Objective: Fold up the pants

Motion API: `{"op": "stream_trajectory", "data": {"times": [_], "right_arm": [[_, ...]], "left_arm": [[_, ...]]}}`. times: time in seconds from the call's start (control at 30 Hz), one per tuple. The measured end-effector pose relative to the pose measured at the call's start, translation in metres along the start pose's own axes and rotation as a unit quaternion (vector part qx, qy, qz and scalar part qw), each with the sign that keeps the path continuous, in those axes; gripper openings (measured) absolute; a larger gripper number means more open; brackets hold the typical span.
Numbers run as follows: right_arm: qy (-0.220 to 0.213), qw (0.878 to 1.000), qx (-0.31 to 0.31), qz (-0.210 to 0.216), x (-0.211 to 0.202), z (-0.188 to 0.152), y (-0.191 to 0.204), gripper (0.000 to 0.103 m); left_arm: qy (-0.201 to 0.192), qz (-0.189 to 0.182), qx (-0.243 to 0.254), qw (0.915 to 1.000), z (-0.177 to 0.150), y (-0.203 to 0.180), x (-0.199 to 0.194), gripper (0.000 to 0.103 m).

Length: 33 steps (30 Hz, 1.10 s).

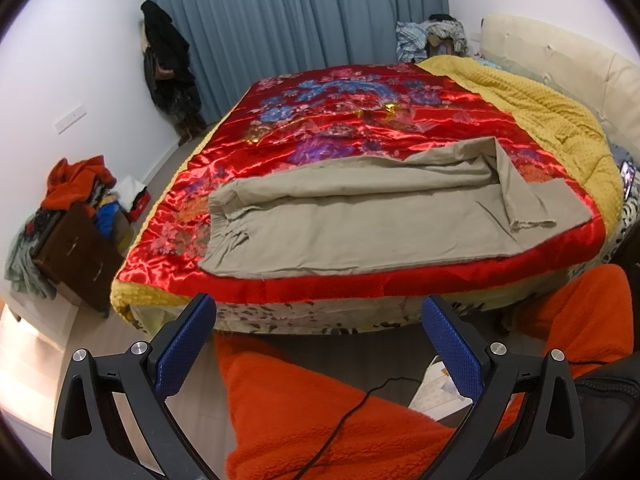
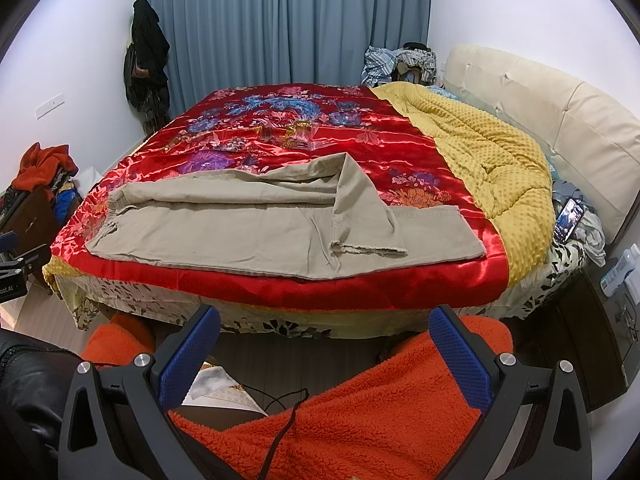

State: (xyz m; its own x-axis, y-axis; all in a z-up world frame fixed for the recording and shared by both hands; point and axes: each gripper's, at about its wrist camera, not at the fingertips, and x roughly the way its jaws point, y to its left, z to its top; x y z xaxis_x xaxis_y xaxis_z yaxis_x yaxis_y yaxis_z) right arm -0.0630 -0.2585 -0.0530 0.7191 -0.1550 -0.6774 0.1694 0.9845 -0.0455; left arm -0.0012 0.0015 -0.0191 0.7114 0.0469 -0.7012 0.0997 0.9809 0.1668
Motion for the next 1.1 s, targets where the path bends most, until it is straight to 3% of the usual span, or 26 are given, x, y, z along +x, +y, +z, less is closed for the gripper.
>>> {"op": "stream_trajectory", "data": {"times": [0.43,0.8,1.1], "right_arm": [[0.009,1.0,-0.007,-0.002,0.003,0.001,0.002,0.103],[0.039,0.995,-0.058,-0.076,0.028,0.022,0.012,0.103],[0.045,0.992,-0.07,-0.093,0.035,0.023,0.014,0.103]], "left_arm": [[0.004,-0.001,0.001,1.0,0.001,-0.001,0.002,0.102],[0.007,-0.006,-0.004,1.0,0.006,-0.005,0.004,0.102],[0.014,-0.011,-0.012,0.9998,0.007,-0.005,0.006,0.102]]}}
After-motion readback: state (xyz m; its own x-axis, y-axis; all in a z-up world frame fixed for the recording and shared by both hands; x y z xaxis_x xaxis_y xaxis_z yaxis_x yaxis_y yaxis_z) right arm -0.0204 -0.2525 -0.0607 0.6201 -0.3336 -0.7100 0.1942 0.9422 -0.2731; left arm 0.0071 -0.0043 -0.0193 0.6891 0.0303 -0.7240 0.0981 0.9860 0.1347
